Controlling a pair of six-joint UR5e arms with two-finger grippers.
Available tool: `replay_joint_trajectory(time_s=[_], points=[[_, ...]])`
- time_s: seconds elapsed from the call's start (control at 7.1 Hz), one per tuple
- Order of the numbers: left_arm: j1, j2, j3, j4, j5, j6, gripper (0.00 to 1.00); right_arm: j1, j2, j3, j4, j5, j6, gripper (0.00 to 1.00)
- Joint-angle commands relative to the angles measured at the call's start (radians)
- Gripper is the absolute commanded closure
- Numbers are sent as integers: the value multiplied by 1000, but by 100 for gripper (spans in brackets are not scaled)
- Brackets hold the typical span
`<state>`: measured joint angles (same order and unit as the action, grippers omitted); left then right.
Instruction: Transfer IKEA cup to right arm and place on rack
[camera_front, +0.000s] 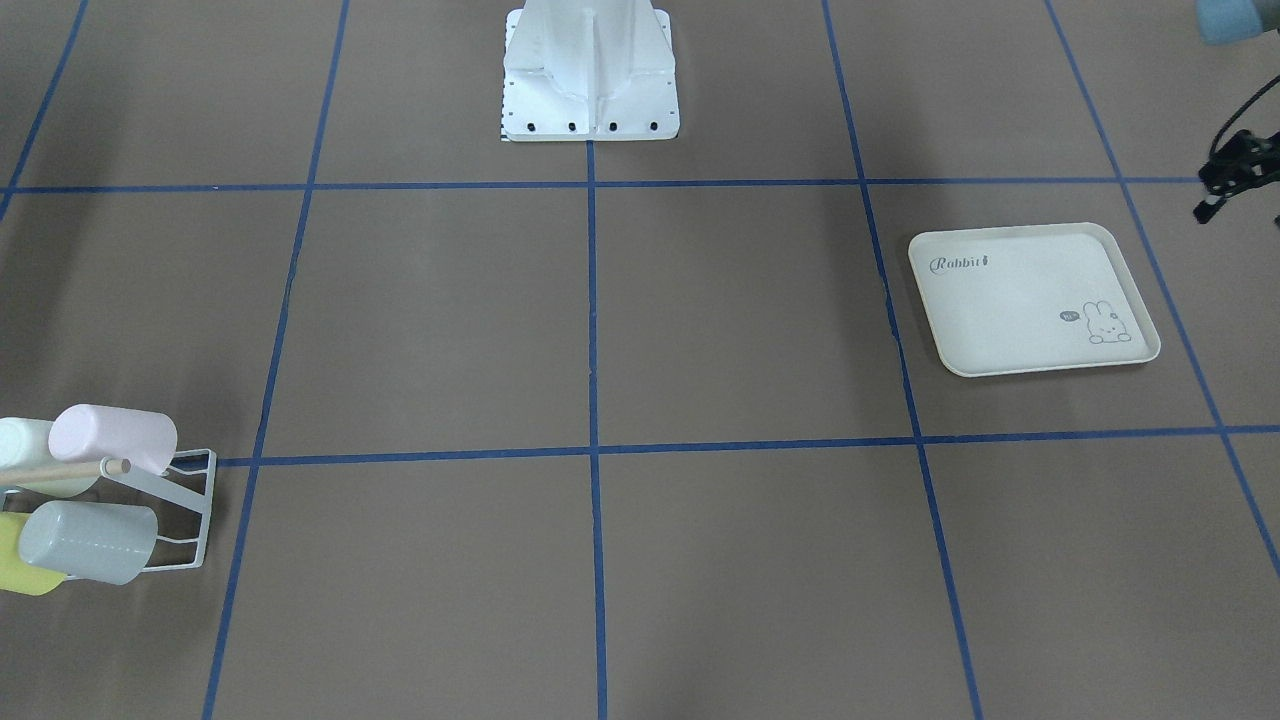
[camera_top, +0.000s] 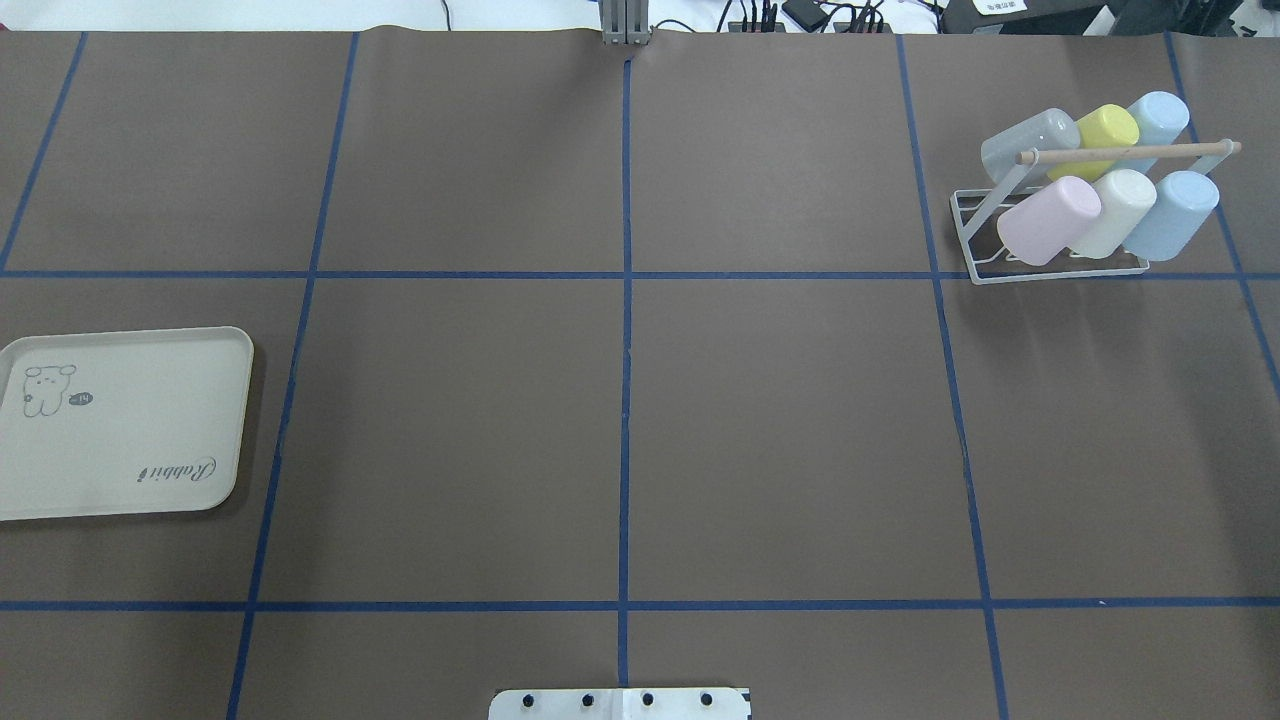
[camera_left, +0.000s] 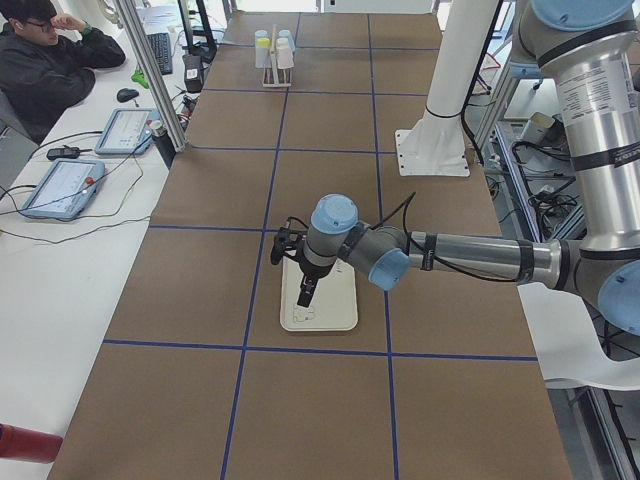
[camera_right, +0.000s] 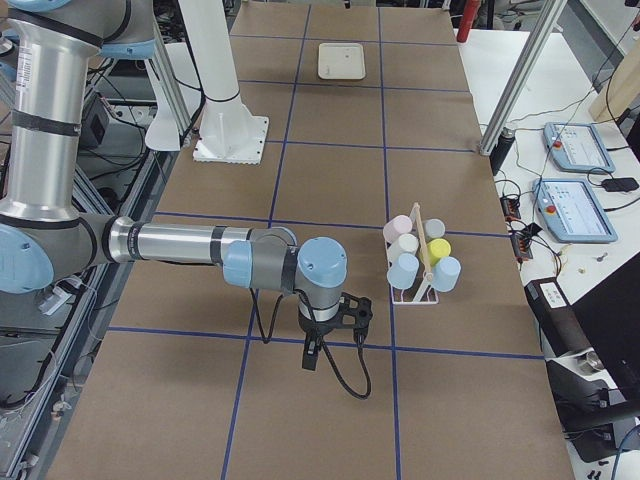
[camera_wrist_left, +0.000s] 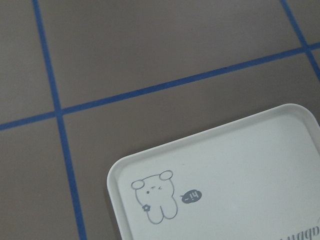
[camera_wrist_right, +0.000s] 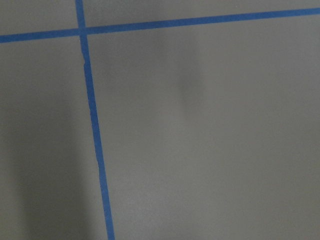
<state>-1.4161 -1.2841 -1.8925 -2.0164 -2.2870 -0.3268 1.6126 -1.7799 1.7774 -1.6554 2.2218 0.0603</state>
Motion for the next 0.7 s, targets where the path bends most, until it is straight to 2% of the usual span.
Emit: replay_joint_trajectory(time_s=[0.0, 0.14, 0.28, 0.42, 0.56], points=[[-169, 0, 19, 155, -15, 208, 0, 4, -3, -6, -24, 1, 12, 0], [-181, 5, 20, 248, -15, 250, 0, 4, -1, 3, -27, 1, 10, 0], [-169, -26, 47, 457, 7, 245, 0, 4, -3, 4, -27, -4, 9, 0], [-175, -11, 55, 490, 46, 264, 0, 4, -3, 2, -26, -13, 7, 0], [-173, 17, 31, 475, 41, 264, 0, 3, -3, 2, -27, -14, 4, 0]])
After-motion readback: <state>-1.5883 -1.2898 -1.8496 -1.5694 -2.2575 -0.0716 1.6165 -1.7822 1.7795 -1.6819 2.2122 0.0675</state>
